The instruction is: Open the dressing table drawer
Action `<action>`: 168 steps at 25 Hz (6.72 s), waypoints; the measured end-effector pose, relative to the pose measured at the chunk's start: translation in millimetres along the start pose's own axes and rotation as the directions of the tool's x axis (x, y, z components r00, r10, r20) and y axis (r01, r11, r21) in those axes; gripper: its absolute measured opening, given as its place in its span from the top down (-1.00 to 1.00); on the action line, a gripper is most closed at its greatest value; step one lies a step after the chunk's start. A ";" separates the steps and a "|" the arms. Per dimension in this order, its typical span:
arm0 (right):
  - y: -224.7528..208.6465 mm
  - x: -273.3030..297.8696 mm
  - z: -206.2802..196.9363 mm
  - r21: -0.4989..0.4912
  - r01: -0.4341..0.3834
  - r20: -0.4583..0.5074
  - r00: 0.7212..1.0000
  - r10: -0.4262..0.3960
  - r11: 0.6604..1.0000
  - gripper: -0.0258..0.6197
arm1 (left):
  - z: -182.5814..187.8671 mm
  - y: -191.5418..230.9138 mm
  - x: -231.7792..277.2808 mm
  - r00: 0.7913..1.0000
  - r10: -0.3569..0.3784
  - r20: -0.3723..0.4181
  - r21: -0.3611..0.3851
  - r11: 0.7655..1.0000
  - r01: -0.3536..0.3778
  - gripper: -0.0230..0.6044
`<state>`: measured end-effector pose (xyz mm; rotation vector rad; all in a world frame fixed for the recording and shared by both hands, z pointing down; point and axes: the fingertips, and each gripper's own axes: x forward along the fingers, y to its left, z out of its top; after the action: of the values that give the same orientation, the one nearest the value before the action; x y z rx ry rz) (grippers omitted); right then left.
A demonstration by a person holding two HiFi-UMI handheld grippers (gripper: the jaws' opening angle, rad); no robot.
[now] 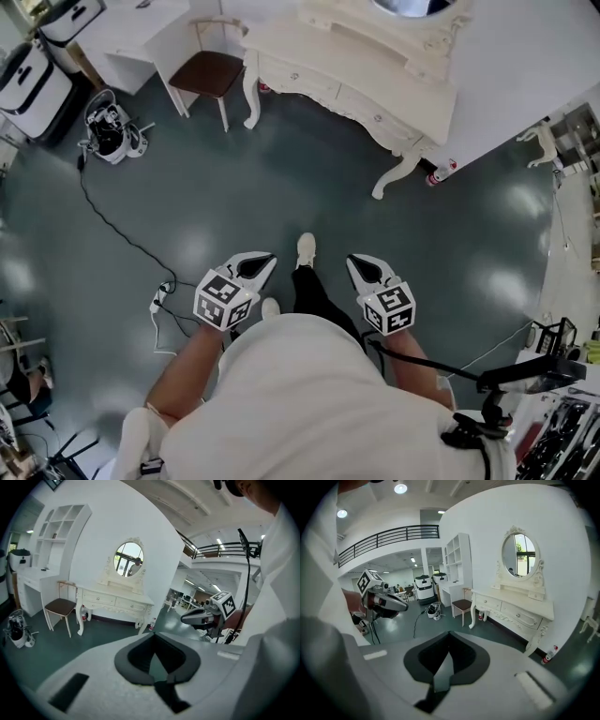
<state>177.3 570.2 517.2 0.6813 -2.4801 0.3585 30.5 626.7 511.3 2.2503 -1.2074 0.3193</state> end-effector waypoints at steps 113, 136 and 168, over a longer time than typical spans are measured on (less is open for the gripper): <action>-607.7 363.5 311.5 0.406 0.500 -0.183 0.864 -0.468 0.765 0.92 | 532.8 764.0 683.6 0.942 0.235 -0.241 0.165 0.966 -0.199 0.62; -583.0 362.9 307.7 0.402 0.489 -0.165 0.871 -0.464 0.774 0.92 | 510.9 751.4 653.9 0.942 0.223 -0.251 0.170 0.968 -0.183 0.62; -566.2 361.0 298.7 0.416 0.480 -0.148 0.874 -0.463 0.773 0.92 | 498.6 745.8 629.6 0.939 0.230 -0.254 0.157 0.968 -0.195 0.46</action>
<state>90.6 -159.2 536.8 1.4355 -2.0934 0.7371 -252.8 -421.4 660.7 2.0970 -1.3138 0.7845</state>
